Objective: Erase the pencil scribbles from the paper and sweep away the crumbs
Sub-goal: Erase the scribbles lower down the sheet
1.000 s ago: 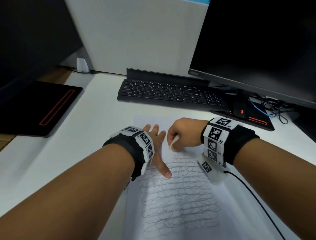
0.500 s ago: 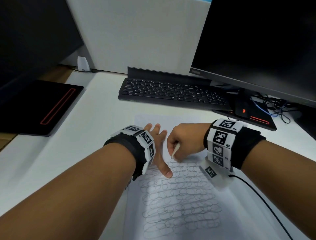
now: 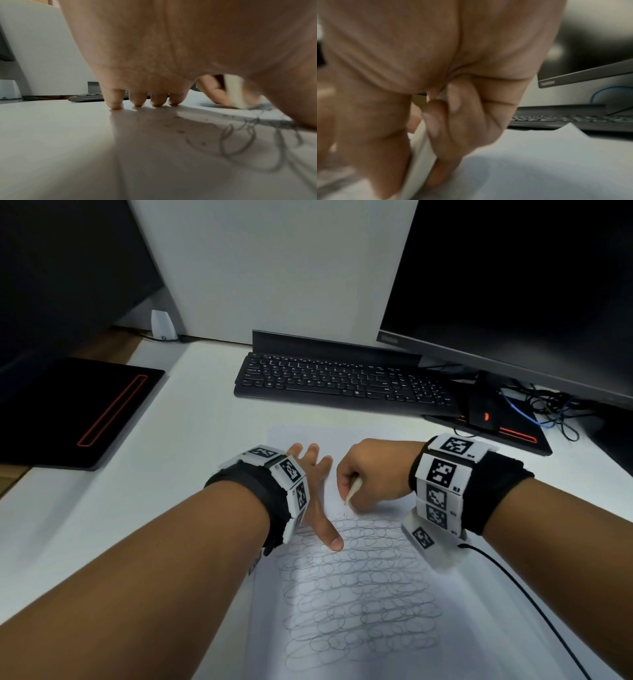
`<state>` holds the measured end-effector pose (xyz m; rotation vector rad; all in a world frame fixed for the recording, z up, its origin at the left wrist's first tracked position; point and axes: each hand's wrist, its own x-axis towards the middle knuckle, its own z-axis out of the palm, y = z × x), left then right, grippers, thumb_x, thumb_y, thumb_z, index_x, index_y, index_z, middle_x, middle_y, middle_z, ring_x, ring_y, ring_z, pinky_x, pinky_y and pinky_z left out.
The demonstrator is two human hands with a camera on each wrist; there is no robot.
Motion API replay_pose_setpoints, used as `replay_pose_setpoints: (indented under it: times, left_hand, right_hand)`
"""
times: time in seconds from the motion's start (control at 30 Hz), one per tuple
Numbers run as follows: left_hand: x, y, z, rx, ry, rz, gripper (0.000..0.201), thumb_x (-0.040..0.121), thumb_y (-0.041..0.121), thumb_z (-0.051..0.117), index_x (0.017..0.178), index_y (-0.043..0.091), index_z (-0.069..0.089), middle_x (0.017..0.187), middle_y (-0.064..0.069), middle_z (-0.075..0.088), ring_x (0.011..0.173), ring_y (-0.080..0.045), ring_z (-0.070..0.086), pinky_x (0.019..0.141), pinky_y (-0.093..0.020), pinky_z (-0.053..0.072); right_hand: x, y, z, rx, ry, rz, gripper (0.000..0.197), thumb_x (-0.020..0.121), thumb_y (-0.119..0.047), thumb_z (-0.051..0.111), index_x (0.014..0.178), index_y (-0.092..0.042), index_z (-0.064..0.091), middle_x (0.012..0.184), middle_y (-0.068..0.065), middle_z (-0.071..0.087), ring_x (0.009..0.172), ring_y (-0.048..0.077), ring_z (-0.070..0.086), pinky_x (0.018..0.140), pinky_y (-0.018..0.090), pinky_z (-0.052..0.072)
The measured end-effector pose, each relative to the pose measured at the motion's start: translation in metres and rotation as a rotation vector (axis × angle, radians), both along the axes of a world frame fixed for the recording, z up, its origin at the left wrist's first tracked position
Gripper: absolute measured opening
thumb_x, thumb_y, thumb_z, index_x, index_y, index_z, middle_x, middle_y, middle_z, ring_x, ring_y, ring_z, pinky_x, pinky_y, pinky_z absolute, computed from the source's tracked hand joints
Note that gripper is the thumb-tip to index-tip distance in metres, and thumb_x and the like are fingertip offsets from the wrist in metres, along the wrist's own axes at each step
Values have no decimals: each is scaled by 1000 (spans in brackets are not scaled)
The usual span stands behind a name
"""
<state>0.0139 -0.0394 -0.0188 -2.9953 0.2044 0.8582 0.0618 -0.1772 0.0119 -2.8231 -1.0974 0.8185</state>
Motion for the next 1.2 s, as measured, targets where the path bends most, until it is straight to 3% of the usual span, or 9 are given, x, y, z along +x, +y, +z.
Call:
replay_pose_setpoints:
  times: [0.1,0.2,0.33,0.47,0.6,0.83,0.97,1.03,1.2]
  left_hand:
    - [0,-1,1,8,9,-3,135,62,76,71,156,23,-11,162,-5,-19,149,-31,-15,119,-57,7]
    - [0,-1,2,1,14,8,135,63,74,72,156,24,-12,162,-5,-20,149,-31,-16,119,-58,8]
    - [1,0,0,6,11,5,138,60,76,72,156,24,-12,162,-5,-19,149,-31,-16,119,-58,8]
    - [0,-1,1,0,12,2,136,62,75,72,156,23,-12,162,-5,-19,149,-31,-16,118,-59,7]
    - [0,0,1,-8,11,7,136,61,75,72,156,24,-12,162,-5,-19,149,-30,-16,119,-58,6]
    - [0,1,-1,-16,5,5,137,61,76,73,156,23,-11,162,-5,-19,149,-30,-15,118,-60,9]
    - [0,-4,5,19,-46,-13,132,58,74,75,156,20,6,163,-9,-5,149,-30,-1,117,-58,17]
    - [2,-11,6,42,-98,-39,131,56,76,76,156,18,12,162,-10,-11,150,-28,-7,118,-57,13]
    - [9,-29,-1,-38,-26,-9,133,61,73,75,156,28,-7,163,-6,-17,149,-31,-14,118,-58,3]
  right_hand:
    - [3,-2,0,-6,34,5,10,78,-22,71,88,-25,73,78,-13,69,76,0,61,72,23,53]
    - [11,-5,-1,51,-27,-88,8,76,-24,70,82,-28,72,81,-12,71,81,7,66,80,34,59]
    - [3,0,-2,-13,59,10,11,76,-22,73,86,-25,73,77,-14,69,79,3,63,75,26,55]
    - [12,-2,2,23,-56,-63,8,76,-21,71,82,-26,72,80,-12,70,82,9,66,77,31,59]
    - [2,2,-1,-16,-9,16,11,77,-20,73,88,-23,72,78,-14,67,79,5,62,72,24,54]
    - [20,-3,0,-12,-94,-109,7,77,-20,72,83,-24,72,81,-10,70,81,12,66,75,32,58]
    - [15,0,0,-52,-119,-96,8,80,-17,71,86,-21,71,83,-7,70,81,14,64,71,28,53]
    - [11,2,1,-62,-159,-73,9,81,-15,70,89,-18,72,86,-5,71,84,15,64,72,27,53]
    - [5,5,1,-123,-217,-47,18,88,-17,65,103,-9,71,102,6,71,96,22,66,76,29,51]
